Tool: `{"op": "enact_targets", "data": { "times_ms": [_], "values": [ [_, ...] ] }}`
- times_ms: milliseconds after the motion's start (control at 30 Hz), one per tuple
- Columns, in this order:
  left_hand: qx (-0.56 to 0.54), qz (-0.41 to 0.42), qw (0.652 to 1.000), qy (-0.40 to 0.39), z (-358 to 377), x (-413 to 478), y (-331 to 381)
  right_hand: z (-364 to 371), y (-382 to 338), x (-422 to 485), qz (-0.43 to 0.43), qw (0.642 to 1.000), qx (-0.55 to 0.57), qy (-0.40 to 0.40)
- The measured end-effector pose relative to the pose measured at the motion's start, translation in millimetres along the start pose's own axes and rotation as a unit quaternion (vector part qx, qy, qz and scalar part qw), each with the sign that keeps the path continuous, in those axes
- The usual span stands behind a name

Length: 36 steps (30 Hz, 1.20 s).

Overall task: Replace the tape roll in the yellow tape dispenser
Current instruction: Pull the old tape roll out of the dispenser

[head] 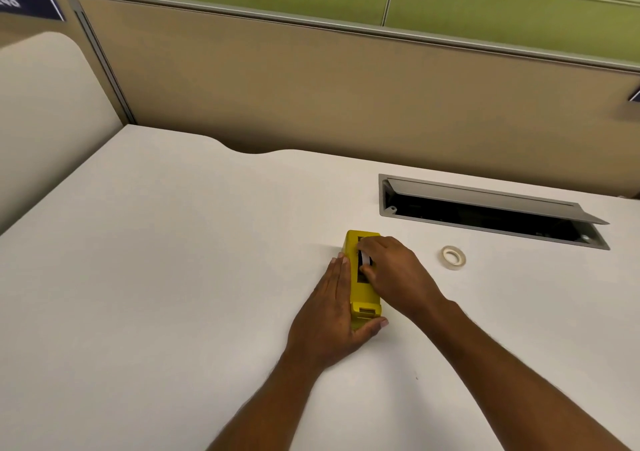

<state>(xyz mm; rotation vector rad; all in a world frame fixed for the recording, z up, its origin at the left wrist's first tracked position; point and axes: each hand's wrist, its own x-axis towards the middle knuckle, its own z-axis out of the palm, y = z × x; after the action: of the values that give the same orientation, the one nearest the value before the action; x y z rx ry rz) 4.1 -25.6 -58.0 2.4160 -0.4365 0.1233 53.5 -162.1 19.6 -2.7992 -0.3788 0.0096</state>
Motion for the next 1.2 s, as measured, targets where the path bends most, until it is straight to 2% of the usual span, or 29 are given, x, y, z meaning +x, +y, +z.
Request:
{"op": "enact_targets", "data": {
  "times_ms": [333, 800, 1200],
  "values": [
    [-0.004, 0.0, 1.0, 0.002, 1.0, 0.3, -0.3, -0.5, 0.8, -2.1, 0.016, 0.999, 0.031, 0.006],
    [0.002, -0.004, 1.0, 0.001, 2.1, 0.2, -1.1, -8.4, 1.5, -3.3, -0.007, 0.999, 0.033, -0.002],
    [-0.013, -0.003, 1.0, 0.005, -0.2, 0.5, -0.3, -12.2, -3.1, -1.4, -0.028, 0.997, 0.044, 0.048]
  ]
}}
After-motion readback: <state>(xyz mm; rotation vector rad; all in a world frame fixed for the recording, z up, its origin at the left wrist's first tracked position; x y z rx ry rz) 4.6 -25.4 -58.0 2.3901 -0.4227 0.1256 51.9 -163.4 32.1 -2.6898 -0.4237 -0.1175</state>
